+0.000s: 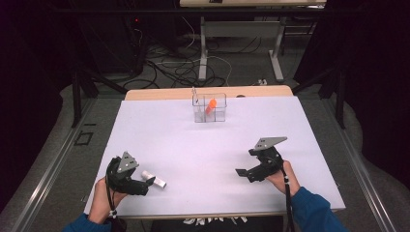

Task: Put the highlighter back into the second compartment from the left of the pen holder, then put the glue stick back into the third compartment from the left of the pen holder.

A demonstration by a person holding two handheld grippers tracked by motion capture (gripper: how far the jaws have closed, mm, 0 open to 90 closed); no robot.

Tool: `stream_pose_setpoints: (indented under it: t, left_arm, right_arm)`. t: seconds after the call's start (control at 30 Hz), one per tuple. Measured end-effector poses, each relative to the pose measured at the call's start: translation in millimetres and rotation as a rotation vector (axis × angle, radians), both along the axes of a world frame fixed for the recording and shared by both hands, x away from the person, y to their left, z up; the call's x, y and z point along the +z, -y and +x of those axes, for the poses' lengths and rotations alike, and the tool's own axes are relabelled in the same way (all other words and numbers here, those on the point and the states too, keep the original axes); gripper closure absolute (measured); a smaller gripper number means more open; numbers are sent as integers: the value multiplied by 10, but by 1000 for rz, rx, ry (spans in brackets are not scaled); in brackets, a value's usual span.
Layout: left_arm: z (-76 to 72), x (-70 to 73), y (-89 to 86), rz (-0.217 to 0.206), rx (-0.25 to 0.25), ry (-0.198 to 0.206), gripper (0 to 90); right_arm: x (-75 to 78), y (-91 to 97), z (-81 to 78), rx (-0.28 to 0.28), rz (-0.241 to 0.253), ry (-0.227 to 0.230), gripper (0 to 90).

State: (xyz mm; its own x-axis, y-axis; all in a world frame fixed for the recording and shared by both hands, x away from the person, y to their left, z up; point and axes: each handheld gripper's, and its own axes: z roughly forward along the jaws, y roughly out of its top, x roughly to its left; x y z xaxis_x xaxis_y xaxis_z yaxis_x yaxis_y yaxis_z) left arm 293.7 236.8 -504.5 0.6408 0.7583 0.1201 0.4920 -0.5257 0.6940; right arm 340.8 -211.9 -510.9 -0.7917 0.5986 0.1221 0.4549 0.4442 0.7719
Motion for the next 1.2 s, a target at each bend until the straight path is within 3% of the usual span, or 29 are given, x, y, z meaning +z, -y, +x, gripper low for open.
stream_pose_setpoints:
  t: [0.1, 0.27, 0.37, 0.53, 0.77, 0.83, 0.97, 1.2]
  left_arm:
    - [1, 15, -33, 3, 14, -7, 52]
    - [-7, 37, -107, -2, 84, -16, 172]
    - [-12, 20, -163, -23, 139, -20, 323]
    - [-38, -24, -232, -39, 168, -93, 554]
    - [-19, -124, -244, -34, 135, -190, 760]
    - [-4, -141, -246, -24, 137, -162, 799]
    - [76, -163, -240, 45, 138, -107, 877]
    - [283, -282, -198, 49, 92, -121, 900]
  right_arm:
    - [3, 33, -33, -1, -7, -7, 60]
    - [-13, 81, -60, -7, 0, -4, 65]
    - [-14, 111, -80, -9, 3, 2, 68]
    - [-19, 163, -111, -9, -13, -13, 71]
    - [-43, 200, -114, -27, 1, -5, 76]
    - [-39, 199, -113, -16, -5, -10, 76]
    - [-49, 182, -110, -12, -5, -15, 77]
    - [-65, 173, -100, -6, -11, -20, 78]
